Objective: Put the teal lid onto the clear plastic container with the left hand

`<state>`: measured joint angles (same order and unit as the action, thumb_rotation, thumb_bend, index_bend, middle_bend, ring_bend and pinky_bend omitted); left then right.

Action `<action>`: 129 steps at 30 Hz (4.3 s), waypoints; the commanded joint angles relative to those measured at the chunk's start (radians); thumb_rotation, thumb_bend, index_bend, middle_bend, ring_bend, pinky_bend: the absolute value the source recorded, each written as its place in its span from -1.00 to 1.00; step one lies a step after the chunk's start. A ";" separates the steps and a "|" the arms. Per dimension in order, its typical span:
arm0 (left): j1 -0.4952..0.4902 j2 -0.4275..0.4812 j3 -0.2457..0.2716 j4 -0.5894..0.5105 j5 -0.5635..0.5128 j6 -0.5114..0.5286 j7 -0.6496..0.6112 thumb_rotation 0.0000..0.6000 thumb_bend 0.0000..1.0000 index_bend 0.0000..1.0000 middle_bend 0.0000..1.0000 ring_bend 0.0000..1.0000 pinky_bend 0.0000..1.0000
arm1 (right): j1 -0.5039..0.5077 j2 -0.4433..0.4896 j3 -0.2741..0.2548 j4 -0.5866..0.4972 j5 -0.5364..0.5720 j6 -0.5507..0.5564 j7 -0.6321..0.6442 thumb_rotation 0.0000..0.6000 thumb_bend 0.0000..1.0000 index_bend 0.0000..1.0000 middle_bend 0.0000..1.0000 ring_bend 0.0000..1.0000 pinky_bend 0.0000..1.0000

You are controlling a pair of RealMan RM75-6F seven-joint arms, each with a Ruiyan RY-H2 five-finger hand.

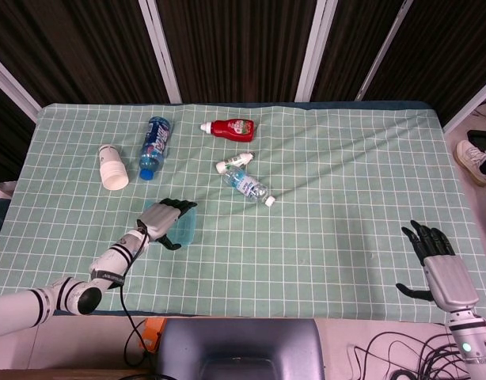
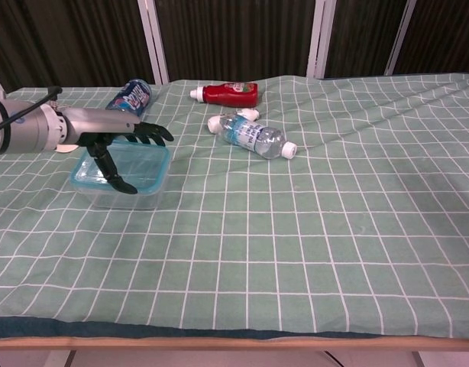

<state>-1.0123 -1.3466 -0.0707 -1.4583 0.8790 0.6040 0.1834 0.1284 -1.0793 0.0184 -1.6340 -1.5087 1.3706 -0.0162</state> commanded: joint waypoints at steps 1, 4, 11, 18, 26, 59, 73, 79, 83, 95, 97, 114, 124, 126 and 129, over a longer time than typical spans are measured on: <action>-0.003 -0.002 0.001 0.002 -0.007 0.001 0.004 1.00 -0.46 -0.97 0.31 0.53 0.44 | 0.000 0.000 0.000 -0.001 0.000 0.000 0.000 1.00 -0.63 -1.00 -1.00 -1.00 -0.98; -0.006 -0.006 0.002 0.008 -0.016 0.002 0.010 1.00 -0.46 -0.97 0.31 0.53 0.44 | 0.000 0.001 0.000 -0.001 0.000 -0.001 0.001 1.00 -0.63 -1.00 -1.00 -1.00 -0.98; -0.011 -0.008 0.002 0.002 -0.021 0.012 0.023 1.00 -0.46 -0.97 0.31 0.53 0.44 | -0.002 0.003 0.000 -0.001 -0.001 0.003 0.005 1.00 -0.63 -1.00 -1.00 -1.00 -0.98; -0.014 -0.015 0.010 0.014 -0.041 0.008 0.032 1.00 -0.46 -0.97 0.31 0.54 0.44 | -0.004 0.005 -0.001 0.000 -0.006 0.009 0.010 1.00 -0.63 -1.00 -1.00 -1.00 -0.98; -0.018 -0.020 0.015 0.027 -0.049 -0.003 0.034 1.00 -0.46 -0.97 0.31 0.54 0.44 | -0.004 0.004 0.000 -0.001 -0.004 0.007 0.008 1.00 -0.63 -1.00 -1.00 -1.00 -0.99; -0.006 -0.023 0.004 0.072 -0.007 -0.098 -0.084 1.00 -0.45 -0.97 0.04 -0.28 -0.56 | -0.003 0.004 0.001 0.000 -0.002 0.003 0.016 1.00 -0.63 -1.00 -1.00 -1.00 -0.99; 0.027 -0.018 -0.017 0.094 0.064 -0.112 -0.170 1.00 -0.48 -1.00 -0.91 -1.00 -1.00 | -0.003 0.002 0.001 -0.001 0.000 0.002 0.012 1.00 -0.63 -1.00 -1.00 -1.00 -0.98; 0.025 -0.026 -0.011 0.102 0.056 -0.099 -0.156 1.00 -0.53 -1.00 -1.00 -1.00 -1.00 | -0.004 0.003 0.001 -0.002 -0.001 0.004 0.013 1.00 -0.63 -1.00 -1.00 -1.00 -0.98; 0.026 -0.028 -0.009 0.100 0.049 -0.085 -0.146 1.00 -0.58 -1.00 -1.00 -1.00 -1.00 | -0.004 0.004 0.002 -0.001 0.000 0.005 0.015 1.00 -0.63 -1.00 -1.00 -1.00 -0.98; 0.032 -0.026 -0.018 0.085 0.052 -0.059 -0.142 1.00 -0.60 -1.00 -1.00 -1.00 -1.00 | -0.005 0.004 0.002 -0.002 0.000 0.006 0.013 1.00 -0.63 -1.00 -1.00 -1.00 -0.99; 0.034 -0.025 -0.020 0.082 0.053 -0.056 -0.143 1.00 -0.61 -1.00 -1.00 -1.00 -1.00 | -0.005 0.004 0.002 -0.001 0.000 0.006 0.013 1.00 -0.63 -1.00 -1.00 -1.00 -0.98; 0.067 0.039 -0.031 -0.023 0.133 0.035 -0.122 1.00 -0.62 -1.00 -1.00 -1.00 -1.00 | -0.008 0.006 0.001 -0.002 -0.004 0.013 0.012 1.00 -0.63 -1.00 -1.00 -1.00 -0.98; 0.112 0.053 -0.017 -0.078 0.164 0.113 -0.089 1.00 -0.64 -1.00 -0.90 -1.00 -1.00 | -0.008 0.002 -0.002 -0.005 -0.012 0.013 0.003 1.00 -0.63 -1.00 -1.00 -1.00 -0.99; 0.112 0.038 -0.011 -0.061 0.163 0.112 -0.078 1.00 -0.65 -1.00 -0.87 -1.00 -1.00 | -0.008 0.001 -0.002 -0.005 -0.011 0.011 0.004 1.00 -0.63 -1.00 -1.00 -1.00 -0.99; 0.111 0.014 -0.003 -0.032 0.155 0.111 -0.050 1.00 -0.65 -1.00 -0.82 -1.00 -1.00 | -0.007 0.002 -0.001 -0.004 -0.009 0.009 0.007 1.00 -0.63 -1.00 -1.00 -1.00 -0.98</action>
<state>-0.9012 -1.3244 -0.0776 -1.4990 1.0378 0.7159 0.1246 0.1218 -1.0769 0.0170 -1.6377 -1.5178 1.3798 -0.0087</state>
